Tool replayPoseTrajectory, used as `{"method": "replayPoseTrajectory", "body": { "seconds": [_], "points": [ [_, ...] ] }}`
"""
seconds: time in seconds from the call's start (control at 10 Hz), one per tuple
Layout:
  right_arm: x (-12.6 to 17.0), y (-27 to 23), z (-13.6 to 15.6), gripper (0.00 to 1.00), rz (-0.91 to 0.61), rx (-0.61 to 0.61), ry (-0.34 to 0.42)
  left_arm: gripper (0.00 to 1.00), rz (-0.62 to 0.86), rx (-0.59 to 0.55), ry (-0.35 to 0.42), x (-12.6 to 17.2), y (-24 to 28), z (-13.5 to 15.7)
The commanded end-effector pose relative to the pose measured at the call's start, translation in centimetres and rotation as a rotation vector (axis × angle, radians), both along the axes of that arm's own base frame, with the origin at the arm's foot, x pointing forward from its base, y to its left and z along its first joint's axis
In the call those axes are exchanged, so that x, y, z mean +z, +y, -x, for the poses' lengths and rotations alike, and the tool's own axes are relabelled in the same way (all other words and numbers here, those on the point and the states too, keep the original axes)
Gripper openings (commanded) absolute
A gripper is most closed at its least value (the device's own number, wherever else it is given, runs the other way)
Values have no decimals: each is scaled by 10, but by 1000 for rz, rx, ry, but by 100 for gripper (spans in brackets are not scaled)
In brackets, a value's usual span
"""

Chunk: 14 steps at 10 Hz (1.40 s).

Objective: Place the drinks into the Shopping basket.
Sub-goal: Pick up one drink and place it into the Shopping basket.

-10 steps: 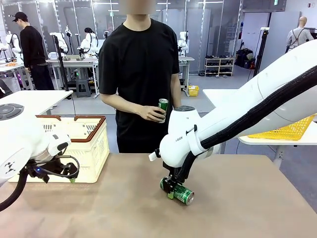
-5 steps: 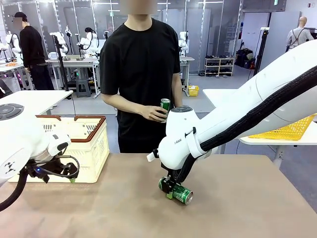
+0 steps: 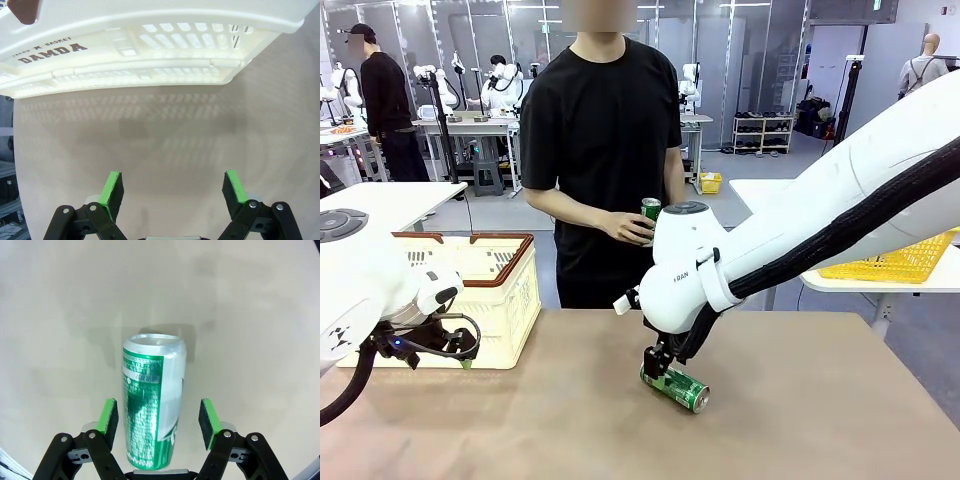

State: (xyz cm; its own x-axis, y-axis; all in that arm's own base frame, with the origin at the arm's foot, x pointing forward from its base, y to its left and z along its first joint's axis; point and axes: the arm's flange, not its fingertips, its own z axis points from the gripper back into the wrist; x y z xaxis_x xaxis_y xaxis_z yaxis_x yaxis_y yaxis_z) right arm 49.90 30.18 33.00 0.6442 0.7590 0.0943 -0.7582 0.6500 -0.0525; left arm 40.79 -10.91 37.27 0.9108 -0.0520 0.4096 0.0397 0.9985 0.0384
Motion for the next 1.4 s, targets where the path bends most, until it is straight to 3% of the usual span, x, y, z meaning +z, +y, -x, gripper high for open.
{"method": "replayPoseTrajectory", "body": {
  "seconds": [0.0, 0.3, 0.6, 1.0, 1.3],
  "points": [
    [15, -9, 11, 81, 24, -18, -32, 100, -12, -10, 3, -1, 0, 0],
    [49, -48, 22, 81, 30, 7, -41, 100, -12, -10, 3, -1, 0, 0],
    [75, -121, 32, 81, -13, -21, -51, 100, -12, -10, 3, -1, 0, 0],
    [90, -231, 41, 81, -2, -77, -86, 100, -12, -10, 3, -1, 0, 0],
    [89, -285, 50, 81, 24, -66, -73, 100, -12, -10, 3, -1, 0, 0]
  ]
}}
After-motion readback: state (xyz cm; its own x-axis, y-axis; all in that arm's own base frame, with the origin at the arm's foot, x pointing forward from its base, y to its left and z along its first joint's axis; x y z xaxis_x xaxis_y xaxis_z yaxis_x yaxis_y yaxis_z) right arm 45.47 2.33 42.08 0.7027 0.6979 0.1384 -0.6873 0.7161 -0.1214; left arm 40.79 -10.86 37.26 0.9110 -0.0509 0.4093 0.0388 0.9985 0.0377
